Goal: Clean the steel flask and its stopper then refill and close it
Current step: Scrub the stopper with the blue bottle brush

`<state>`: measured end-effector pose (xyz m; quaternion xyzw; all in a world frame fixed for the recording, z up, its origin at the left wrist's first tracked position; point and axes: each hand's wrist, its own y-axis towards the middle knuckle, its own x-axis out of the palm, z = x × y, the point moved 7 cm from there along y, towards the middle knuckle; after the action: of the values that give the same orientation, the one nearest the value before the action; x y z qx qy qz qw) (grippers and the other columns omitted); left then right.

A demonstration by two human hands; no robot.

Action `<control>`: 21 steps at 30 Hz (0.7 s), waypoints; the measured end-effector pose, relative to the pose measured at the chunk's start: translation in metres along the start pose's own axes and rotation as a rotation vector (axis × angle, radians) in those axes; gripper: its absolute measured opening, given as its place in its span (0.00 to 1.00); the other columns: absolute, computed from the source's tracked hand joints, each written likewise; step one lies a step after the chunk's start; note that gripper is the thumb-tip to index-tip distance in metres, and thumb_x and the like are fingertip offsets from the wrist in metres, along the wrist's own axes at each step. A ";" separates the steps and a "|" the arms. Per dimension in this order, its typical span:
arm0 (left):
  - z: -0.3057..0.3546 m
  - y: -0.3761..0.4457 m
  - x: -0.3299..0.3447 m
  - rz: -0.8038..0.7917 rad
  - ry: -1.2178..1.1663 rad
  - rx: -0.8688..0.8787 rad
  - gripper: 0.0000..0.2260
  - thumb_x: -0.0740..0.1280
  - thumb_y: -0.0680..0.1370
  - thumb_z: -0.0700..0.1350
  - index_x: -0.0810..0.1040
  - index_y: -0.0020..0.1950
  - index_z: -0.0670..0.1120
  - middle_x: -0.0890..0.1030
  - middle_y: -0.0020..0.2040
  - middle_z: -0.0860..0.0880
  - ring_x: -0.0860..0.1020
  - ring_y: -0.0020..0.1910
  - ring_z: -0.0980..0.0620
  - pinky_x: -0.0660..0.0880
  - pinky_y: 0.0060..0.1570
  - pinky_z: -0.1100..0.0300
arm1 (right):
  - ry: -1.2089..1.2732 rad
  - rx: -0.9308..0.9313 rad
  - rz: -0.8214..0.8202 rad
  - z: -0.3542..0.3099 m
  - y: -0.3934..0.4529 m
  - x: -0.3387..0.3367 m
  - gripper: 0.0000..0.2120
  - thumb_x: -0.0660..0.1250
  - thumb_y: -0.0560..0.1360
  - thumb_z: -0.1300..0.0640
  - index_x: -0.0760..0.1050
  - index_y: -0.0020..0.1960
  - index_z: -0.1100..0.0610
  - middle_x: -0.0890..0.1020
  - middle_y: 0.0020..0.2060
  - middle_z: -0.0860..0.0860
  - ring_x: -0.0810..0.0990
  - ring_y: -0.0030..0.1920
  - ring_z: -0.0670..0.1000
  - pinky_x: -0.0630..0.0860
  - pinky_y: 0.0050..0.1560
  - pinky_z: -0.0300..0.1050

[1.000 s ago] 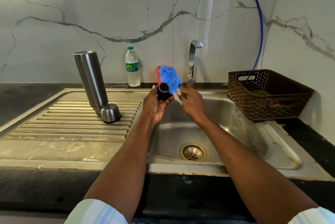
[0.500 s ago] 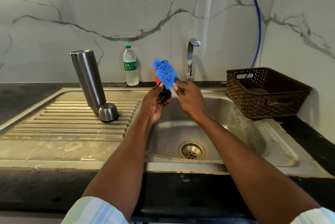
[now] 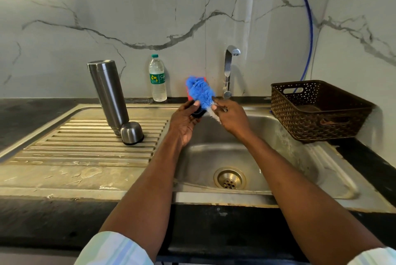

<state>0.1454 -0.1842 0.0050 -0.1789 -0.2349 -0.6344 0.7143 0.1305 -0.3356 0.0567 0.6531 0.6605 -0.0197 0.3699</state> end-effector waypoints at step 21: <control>0.001 0.003 -0.017 0.224 -0.122 0.012 0.21 0.76 0.71 0.35 0.75 0.61 0.33 0.82 0.54 0.37 0.84 0.49 0.42 0.83 0.40 0.55 | 0.035 0.073 -0.196 0.024 -0.001 -0.005 0.19 0.68 0.78 0.52 0.75 0.68 0.52 0.80 0.63 0.48 0.77 0.61 0.45 0.69 0.55 0.39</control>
<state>0.1472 -0.1694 -0.0029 -0.2377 -0.2603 -0.5373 0.7662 0.1398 -0.3520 0.0417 0.5987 0.7263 -0.0683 0.3306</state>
